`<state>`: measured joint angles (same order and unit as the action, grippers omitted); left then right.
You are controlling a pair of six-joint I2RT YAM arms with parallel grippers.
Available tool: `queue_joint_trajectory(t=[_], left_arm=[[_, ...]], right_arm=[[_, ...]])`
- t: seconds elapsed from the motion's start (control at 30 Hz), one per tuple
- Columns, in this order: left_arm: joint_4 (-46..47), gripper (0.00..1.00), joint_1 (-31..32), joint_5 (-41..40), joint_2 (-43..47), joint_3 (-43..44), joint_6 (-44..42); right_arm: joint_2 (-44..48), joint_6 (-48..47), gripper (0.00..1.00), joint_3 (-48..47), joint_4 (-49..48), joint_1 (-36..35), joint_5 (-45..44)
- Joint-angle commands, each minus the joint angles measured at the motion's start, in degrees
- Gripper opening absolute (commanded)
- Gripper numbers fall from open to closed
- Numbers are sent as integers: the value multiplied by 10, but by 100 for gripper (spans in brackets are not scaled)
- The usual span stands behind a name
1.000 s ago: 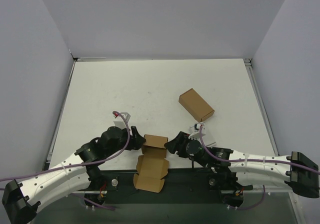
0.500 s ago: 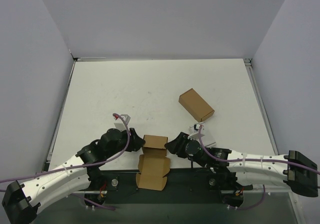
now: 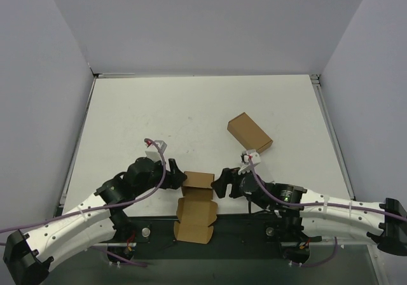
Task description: Fold the paper box
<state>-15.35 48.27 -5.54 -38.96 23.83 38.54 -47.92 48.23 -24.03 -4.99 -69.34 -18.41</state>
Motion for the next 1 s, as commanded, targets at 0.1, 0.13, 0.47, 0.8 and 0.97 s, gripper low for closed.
queue_joint_trajectory(t=[0.1, 0.13, 0.47, 0.8, 0.97], left_arm=[[-128, 85, -55, 27, -48, 168, -88], [-143, 86, -81, 36, -56, 188, -99], [-118, 88, -273, 113, -148, 233, -240], [-80, 88, -302, 87, -125, 177, -275], [-89, 87, -304, 83, -158, 186, -276]], right_arm=[[-21, -290, 75, -135, 125, -15, 18], [-44, -310, 75, -150, 132, -20, 16], [-263, -442, 71, -284, 159, -120, -106], [-382, -502, 71, -334, 178, -137, -189], [-416, -502, 56, -350, 189, -138, -229]])
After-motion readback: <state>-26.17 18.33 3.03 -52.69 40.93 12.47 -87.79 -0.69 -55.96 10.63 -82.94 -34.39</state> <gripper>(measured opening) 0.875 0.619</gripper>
